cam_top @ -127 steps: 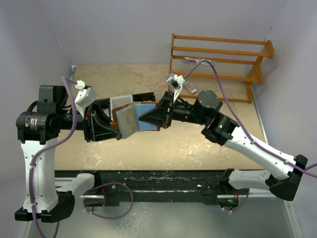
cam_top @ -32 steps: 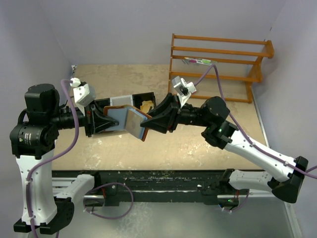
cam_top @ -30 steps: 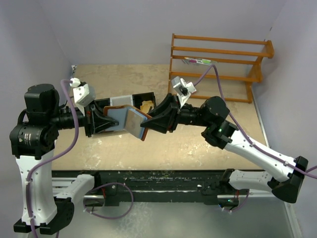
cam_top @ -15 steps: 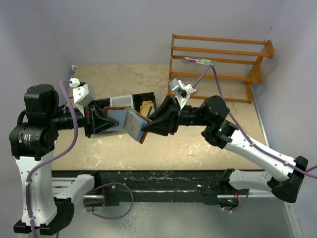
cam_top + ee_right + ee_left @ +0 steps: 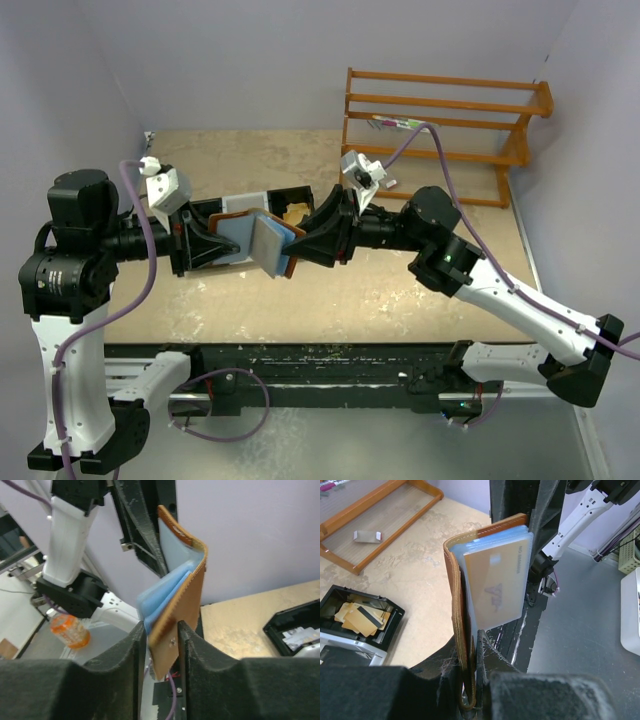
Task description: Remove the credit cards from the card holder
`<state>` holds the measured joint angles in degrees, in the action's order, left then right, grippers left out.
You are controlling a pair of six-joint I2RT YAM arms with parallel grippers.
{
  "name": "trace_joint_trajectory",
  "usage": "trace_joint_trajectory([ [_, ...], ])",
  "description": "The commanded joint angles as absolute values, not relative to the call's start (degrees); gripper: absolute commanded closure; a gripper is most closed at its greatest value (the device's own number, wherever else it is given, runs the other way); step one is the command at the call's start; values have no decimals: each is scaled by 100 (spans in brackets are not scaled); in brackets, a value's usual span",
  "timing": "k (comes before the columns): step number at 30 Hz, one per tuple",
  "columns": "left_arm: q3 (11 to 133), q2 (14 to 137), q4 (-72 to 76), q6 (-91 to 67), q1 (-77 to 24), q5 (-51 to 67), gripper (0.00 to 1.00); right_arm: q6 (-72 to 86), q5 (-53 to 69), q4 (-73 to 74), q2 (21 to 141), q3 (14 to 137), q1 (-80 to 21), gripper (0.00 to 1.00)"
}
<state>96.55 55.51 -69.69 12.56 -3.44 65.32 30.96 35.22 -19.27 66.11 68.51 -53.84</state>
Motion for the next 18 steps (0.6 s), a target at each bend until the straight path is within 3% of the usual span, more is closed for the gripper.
trace_joint_trajectory([
  [1, 9837, 5546, -6765, 1190, -361, 6743, 100, 2891, 2813, -1647, 6573, 7135, -5387, 64],
  [8, 9893, 5554, -6794, 1196, -361, 6759, 100, 2830, 2674, -1682, 6508, 7154, -5385, 72],
  [18, 9901, 5545, -6785, 1152, -360, 6813, 100, 2893, 1989, -1476, 6449, 7225, -5410, 69],
])
